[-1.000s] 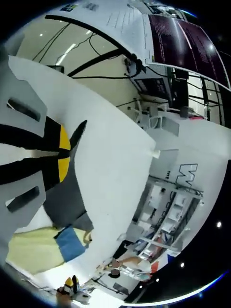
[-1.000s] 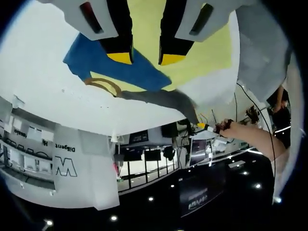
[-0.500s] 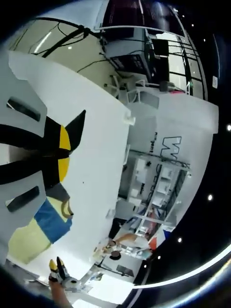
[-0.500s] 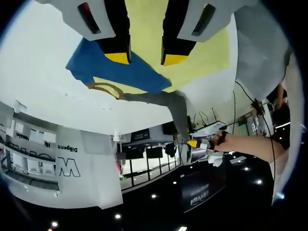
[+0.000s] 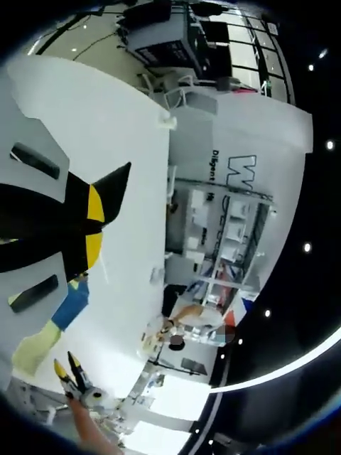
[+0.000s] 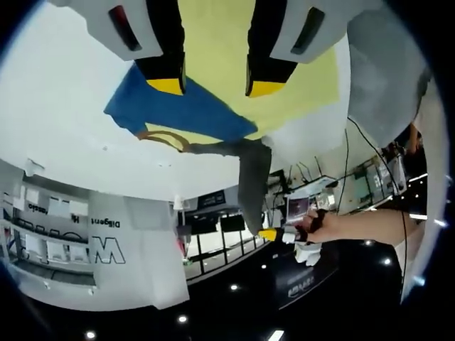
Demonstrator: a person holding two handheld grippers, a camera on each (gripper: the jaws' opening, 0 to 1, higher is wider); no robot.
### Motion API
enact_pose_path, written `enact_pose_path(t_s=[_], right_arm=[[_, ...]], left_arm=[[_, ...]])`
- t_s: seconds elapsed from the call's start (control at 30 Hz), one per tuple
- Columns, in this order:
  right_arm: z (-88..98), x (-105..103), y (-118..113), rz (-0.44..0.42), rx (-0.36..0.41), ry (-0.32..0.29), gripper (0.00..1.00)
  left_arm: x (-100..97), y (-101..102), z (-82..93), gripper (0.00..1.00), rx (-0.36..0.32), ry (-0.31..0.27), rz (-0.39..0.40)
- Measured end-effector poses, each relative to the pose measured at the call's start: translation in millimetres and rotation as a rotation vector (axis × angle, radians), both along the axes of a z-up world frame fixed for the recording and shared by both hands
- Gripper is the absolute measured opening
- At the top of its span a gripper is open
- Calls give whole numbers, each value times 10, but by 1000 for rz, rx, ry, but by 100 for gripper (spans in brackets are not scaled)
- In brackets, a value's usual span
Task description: Fold the garment on the visible template until the final outline fits inside the template.
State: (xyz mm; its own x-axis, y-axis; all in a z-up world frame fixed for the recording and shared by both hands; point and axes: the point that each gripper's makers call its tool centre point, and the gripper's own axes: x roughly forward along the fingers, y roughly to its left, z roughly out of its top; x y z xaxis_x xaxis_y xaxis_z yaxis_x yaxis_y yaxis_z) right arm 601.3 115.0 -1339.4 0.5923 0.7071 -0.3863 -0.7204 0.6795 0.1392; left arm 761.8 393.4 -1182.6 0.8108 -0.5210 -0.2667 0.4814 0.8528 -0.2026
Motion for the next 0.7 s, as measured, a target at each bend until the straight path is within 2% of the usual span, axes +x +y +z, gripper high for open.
enact_pose_path(t_s=[0.13,0.3,0.5,0.7], right_arm=[[-25,-24,-66,-8,2,5,30],[-39,-52,-155,-23,5,10,31],[-69,-92,-254,-43,8,18,32],[-102,-126,-343,-61,11,26,32]], left_arm=[[63,-224,22,2,1,-8,-39],[119,-605,74,2,-10,-15,-109],[116,-1036,133,2,-18,-27,-193],[59,-1436,83,2,-23,-12,-278]])
